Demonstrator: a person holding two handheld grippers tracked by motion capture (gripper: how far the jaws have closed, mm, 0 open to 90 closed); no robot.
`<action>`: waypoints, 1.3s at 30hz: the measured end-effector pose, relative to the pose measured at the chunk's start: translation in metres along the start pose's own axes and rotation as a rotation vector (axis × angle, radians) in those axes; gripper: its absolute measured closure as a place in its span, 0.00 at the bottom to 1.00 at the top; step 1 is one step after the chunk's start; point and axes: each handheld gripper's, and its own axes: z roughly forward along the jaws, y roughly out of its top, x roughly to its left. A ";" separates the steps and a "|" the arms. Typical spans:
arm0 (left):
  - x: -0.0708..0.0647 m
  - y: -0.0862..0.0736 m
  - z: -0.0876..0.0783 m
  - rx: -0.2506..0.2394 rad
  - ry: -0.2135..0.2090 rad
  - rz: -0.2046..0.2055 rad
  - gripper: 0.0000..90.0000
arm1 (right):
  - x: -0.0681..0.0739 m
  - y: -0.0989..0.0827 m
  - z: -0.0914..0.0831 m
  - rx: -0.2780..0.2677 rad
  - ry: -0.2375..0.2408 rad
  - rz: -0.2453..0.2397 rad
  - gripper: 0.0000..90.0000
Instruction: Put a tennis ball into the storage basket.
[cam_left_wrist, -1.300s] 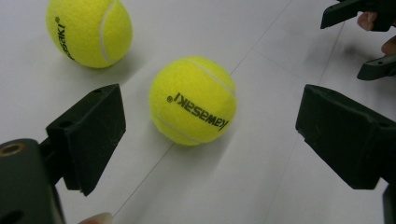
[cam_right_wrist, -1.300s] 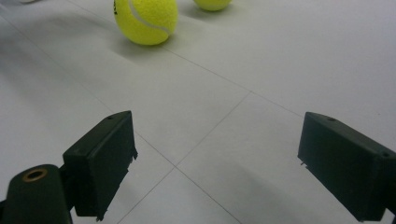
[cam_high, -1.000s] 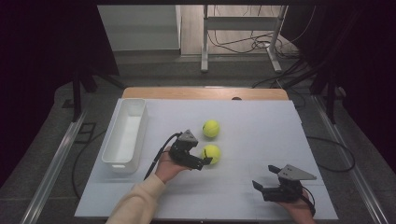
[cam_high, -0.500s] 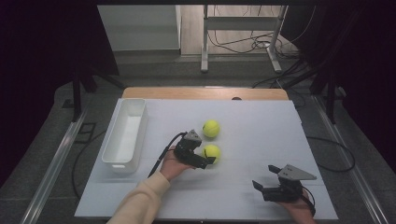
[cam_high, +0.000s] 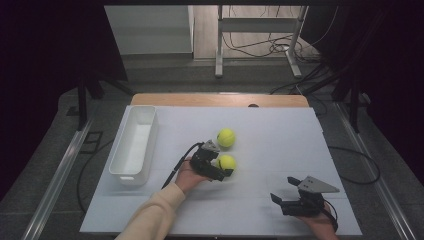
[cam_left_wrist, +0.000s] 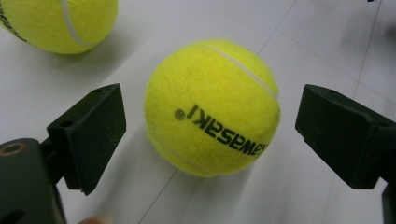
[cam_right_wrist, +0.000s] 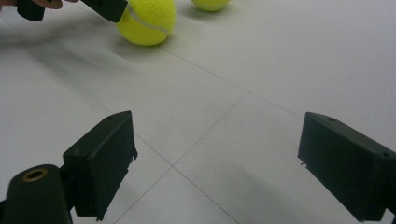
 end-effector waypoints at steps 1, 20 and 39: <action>0.000 0.000 0.001 0.001 -0.002 0.002 0.11 | 0.000 0.000 0.000 0.001 0.000 0.000 0.13; 0.003 0.002 0.013 0.033 -0.016 -0.002 0.25 | -0.001 -0.001 0.000 0.000 -0.003 0.003 0.13; 0.003 0.002 0.000 0.019 -0.008 0.031 0.29 | -0.001 -0.001 -0.001 0.000 -0.004 0.002 0.13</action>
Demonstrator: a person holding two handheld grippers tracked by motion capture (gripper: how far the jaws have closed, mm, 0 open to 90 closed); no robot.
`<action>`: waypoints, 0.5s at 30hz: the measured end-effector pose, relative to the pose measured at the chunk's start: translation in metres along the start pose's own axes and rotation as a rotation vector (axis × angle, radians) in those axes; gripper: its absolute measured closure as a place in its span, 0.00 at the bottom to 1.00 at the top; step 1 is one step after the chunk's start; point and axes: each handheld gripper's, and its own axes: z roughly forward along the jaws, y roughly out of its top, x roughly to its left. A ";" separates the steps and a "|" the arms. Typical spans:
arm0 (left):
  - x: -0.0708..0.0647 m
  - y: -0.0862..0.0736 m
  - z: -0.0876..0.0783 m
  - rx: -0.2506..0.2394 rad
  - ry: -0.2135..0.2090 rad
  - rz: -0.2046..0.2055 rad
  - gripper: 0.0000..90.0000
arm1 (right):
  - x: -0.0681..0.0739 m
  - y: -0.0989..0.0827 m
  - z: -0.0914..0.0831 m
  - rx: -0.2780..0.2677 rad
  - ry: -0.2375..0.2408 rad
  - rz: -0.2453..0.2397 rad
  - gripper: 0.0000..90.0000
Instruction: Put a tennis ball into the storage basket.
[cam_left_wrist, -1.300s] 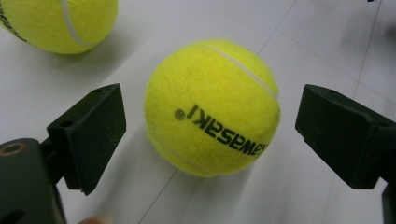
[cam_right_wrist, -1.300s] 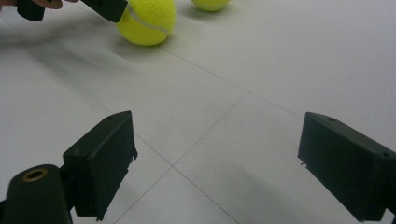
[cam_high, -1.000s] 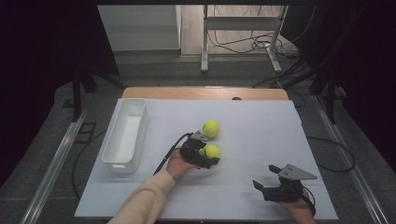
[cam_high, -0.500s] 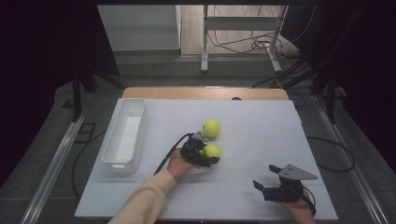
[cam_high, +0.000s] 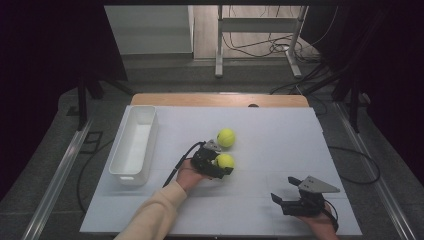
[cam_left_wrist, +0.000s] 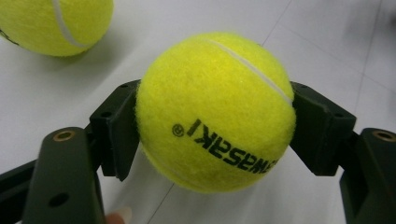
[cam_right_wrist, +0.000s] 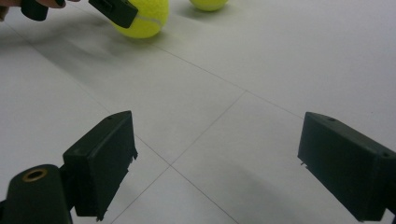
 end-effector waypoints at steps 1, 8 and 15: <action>0.000 0.000 -0.002 -0.003 0.002 0.003 0.29 | 0.000 0.000 0.000 0.000 0.000 0.000 0.13; -0.001 0.001 -0.012 -0.024 0.008 0.008 0.29 | 0.000 0.000 0.000 0.000 -0.001 0.000 0.13; -0.002 0.002 -0.019 -0.043 0.011 0.013 0.29 | 0.000 0.000 0.000 0.001 0.000 0.001 0.13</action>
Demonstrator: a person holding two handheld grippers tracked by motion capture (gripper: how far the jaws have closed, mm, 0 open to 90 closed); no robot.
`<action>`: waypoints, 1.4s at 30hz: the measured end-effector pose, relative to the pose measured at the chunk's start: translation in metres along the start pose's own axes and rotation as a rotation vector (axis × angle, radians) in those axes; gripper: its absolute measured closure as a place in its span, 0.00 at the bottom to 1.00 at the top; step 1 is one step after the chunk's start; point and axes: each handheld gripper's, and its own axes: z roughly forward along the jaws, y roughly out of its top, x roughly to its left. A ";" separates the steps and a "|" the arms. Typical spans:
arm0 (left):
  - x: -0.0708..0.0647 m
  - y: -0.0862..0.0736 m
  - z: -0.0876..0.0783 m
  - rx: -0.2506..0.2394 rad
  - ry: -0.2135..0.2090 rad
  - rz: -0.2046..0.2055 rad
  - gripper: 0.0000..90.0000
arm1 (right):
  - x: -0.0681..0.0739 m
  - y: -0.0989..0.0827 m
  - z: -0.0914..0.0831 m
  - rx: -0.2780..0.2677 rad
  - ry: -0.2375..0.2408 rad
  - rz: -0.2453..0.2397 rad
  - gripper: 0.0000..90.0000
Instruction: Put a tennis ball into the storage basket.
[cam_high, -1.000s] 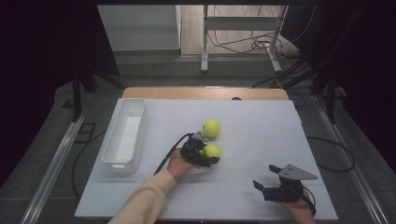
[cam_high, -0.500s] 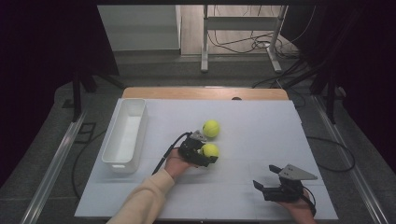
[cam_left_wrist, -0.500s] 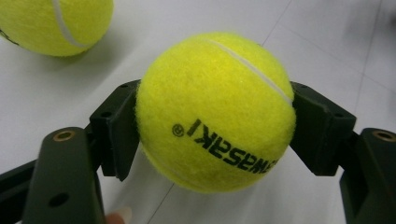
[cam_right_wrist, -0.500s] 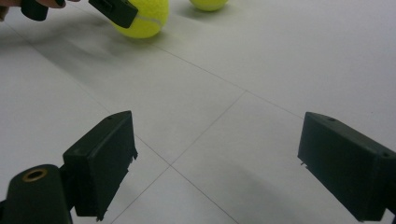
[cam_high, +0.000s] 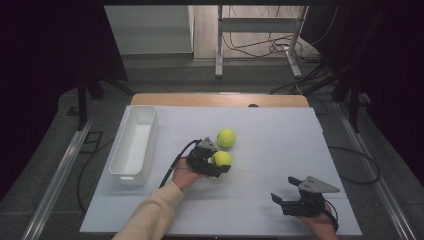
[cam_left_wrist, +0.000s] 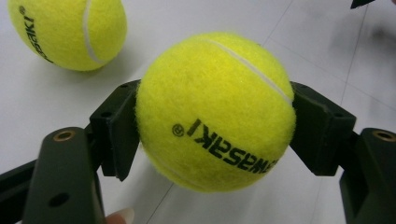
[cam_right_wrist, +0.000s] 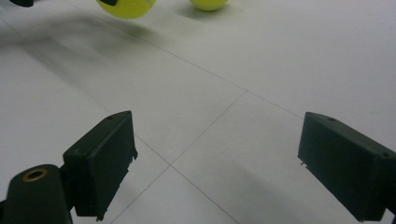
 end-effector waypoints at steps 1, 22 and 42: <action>0.000 0.000 -0.001 -0.003 0.001 0.000 0.29 | 0.000 0.000 0.000 0.000 0.000 0.000 0.13; -0.001 0.003 -0.027 -0.068 -0.011 -0.004 0.30 | 0.000 0.000 -0.001 -0.001 0.001 -0.001 0.13; 0.002 0.004 -0.048 -0.109 -0.011 -0.029 0.30 | 0.000 0.001 -0.001 -0.005 -0.002 0.000 0.13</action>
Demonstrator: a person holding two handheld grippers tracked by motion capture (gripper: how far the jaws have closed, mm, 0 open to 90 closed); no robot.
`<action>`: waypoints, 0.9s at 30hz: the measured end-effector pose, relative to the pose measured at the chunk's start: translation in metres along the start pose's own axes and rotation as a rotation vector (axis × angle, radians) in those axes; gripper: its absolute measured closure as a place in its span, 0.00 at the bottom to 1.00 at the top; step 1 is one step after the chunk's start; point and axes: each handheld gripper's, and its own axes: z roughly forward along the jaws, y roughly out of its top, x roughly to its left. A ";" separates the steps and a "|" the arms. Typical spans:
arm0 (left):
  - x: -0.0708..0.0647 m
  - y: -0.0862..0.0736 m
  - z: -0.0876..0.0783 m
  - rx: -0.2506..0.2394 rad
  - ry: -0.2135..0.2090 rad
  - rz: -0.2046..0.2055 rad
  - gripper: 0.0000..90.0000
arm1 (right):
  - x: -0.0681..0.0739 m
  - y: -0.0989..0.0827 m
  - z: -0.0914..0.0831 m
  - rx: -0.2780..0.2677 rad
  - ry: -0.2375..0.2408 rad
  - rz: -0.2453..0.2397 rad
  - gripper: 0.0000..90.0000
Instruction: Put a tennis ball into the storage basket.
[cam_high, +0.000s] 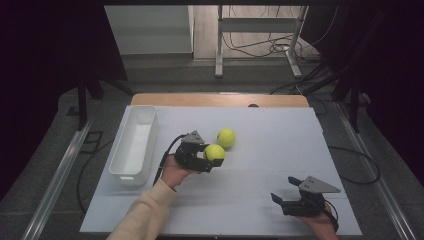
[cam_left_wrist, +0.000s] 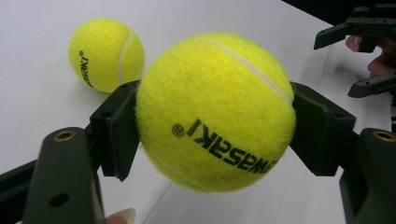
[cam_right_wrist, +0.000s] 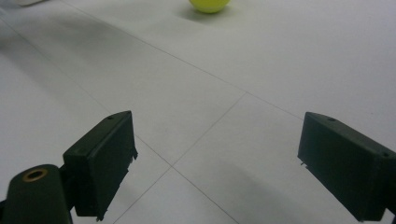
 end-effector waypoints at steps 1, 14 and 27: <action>0.000 0.000 -0.001 -0.002 0.001 0.001 0.29 | 0.000 0.000 0.000 -0.001 0.000 0.000 0.13; 0.002 0.002 -0.012 -0.021 0.011 -0.007 0.30 | 0.000 0.000 0.000 -0.002 0.001 -0.001 0.13; 0.002 0.006 -0.026 -0.054 0.030 -0.008 0.29 | 0.000 0.000 0.000 -0.001 -0.001 -0.003 0.13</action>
